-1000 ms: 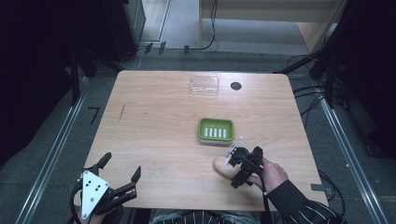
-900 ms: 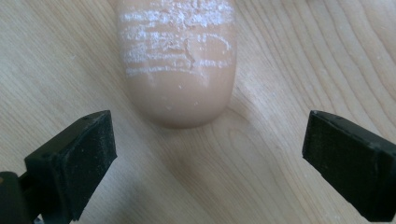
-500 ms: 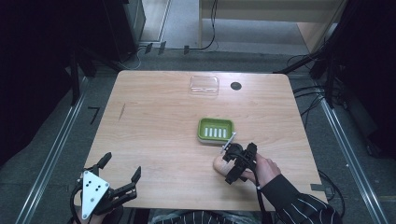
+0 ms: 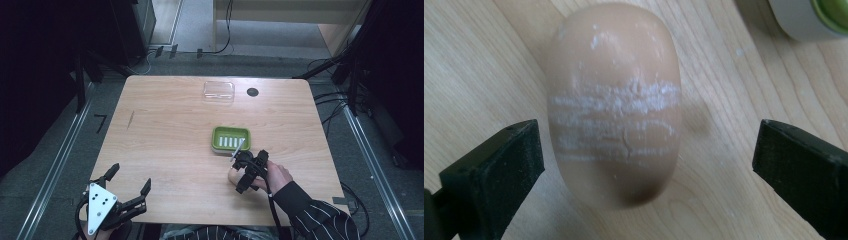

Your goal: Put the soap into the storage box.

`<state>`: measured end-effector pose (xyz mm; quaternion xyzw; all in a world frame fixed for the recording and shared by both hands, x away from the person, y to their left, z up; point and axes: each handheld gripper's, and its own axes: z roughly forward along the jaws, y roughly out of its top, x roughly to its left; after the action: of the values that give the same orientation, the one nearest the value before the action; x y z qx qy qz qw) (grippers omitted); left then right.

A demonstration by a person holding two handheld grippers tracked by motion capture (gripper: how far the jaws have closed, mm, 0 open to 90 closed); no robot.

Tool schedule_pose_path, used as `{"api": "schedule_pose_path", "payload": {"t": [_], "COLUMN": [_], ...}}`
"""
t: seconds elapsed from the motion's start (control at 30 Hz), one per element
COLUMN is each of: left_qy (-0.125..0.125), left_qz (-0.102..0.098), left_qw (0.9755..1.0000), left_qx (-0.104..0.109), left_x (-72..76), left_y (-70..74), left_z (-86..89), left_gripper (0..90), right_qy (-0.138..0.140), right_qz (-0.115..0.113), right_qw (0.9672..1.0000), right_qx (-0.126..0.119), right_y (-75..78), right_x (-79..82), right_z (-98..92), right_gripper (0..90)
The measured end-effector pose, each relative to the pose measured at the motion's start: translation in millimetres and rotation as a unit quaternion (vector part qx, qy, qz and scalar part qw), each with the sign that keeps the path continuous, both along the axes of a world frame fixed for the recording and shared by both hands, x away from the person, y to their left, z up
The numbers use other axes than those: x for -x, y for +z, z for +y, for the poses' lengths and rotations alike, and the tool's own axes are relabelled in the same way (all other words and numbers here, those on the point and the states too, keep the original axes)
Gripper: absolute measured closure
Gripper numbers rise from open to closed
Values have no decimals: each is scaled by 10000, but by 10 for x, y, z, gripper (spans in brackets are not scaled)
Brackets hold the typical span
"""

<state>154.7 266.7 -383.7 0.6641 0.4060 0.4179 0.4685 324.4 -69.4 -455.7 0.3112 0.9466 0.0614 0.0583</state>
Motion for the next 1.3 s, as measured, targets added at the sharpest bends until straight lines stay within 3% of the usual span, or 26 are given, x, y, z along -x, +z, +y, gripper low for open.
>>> {"api": "schedule_pose_path", "payload": {"t": [0.23,0.47,0.6,0.97,1.3], "left_qy": [-16,-24,-11,-22,-14], "left_qz": [9,5,12,15,10], "left_qw": [10000,10000,10000,10000,10000], "left_qx": [-17,-20,-27,-49,-36], "left_x": [-1,1,-4,-5,1], "left_y": [-1,1,-3,-2,0], "left_z": [-7,-9,-8,-11,-9], "left_gripper": [96,96,96,96,96], "right_qy": [108,266,309,313,275], "right_qz": [47,86,142,202,395], "right_qw": [9998,9994,9992,9991,9988], "right_qx": [155,217,206,197,-5], "right_y": [-47,-86,-97,-113,-100], "right_x": [-58,-82,-80,-75,-75], "right_z": [94,158,169,175,146], "right_gripper": [0,76,138,183,287]}}
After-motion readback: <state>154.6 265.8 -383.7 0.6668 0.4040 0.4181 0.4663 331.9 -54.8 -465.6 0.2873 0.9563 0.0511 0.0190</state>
